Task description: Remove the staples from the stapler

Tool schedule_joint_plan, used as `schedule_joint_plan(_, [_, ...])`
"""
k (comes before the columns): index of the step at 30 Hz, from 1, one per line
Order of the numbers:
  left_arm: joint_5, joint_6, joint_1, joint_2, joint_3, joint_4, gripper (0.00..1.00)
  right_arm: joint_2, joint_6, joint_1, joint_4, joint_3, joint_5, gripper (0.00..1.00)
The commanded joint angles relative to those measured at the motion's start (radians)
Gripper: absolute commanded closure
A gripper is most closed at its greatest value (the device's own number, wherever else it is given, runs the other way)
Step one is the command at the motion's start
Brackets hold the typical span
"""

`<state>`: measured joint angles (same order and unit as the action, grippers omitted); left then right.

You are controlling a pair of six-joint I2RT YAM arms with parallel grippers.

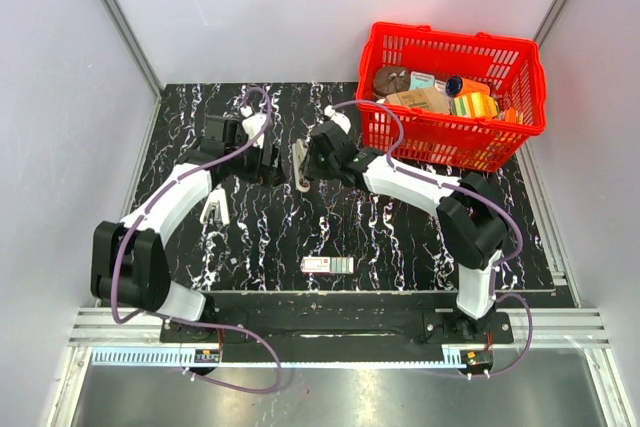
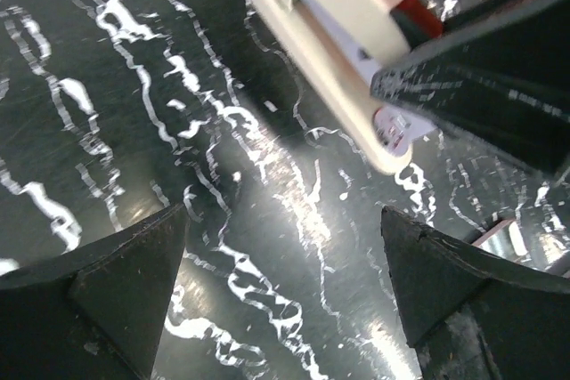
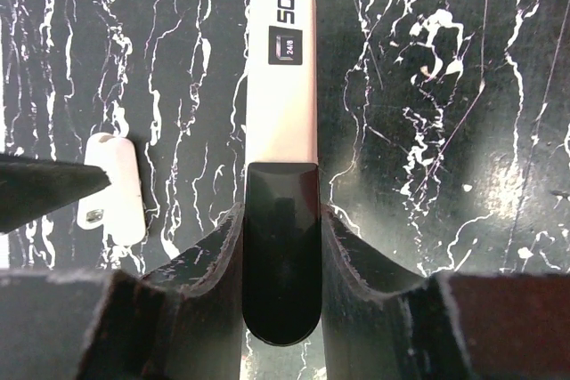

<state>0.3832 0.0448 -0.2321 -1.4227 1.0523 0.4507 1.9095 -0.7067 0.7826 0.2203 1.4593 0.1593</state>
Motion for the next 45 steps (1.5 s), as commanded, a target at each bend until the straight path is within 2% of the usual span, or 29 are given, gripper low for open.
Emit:
schedule_joint_plan(1, [0.164,-0.125,-0.003,-0.065,0.017,-0.161,0.07,-0.109,-0.089,-0.002,-0.2,-0.04,-0.024,1.0])
schedule_joint_plan(8, [0.226,-0.129,-0.006,-0.062,-0.07,-0.228,0.12,-0.115,-0.114,0.001,-0.21,-0.036,-0.027,1.0])
schedule_joint_plan(14, [0.243,-0.092,-0.007,-0.093,-0.061,-0.195,0.33,-0.099,-0.152,0.014,-0.317,-0.082,-0.035,1.0])
schedule_joint_plan(28, [0.295,-0.079,-0.006,-0.113,-0.058,-0.19,0.33,-0.107,-0.214,0.04,-0.409,-0.116,-0.04,1.0])
schedule_joint_plan(31, [0.261,-0.053,-0.007,-0.11,-0.063,-0.181,0.36,-0.11,-0.217,0.047,-0.412,-0.119,-0.041,1.0])
schedule_joint_plan(35, [0.24,-0.02,-0.006,-0.107,-0.067,-0.172,0.53,-0.113,-0.226,0.052,-0.42,-0.126,-0.053,1.0])
schedule_joint_plan(42, [0.286,0.044,-0.007,-0.131,-0.038,-0.109,0.98,-0.121,-0.241,0.052,-0.432,-0.151,-0.075,1.0])
schedule_joint_plan(45, [0.267,0.087,-0.006,-0.131,-0.031,-0.075,1.0,-0.127,-0.229,0.052,-0.426,-0.163,-0.081,1.0])
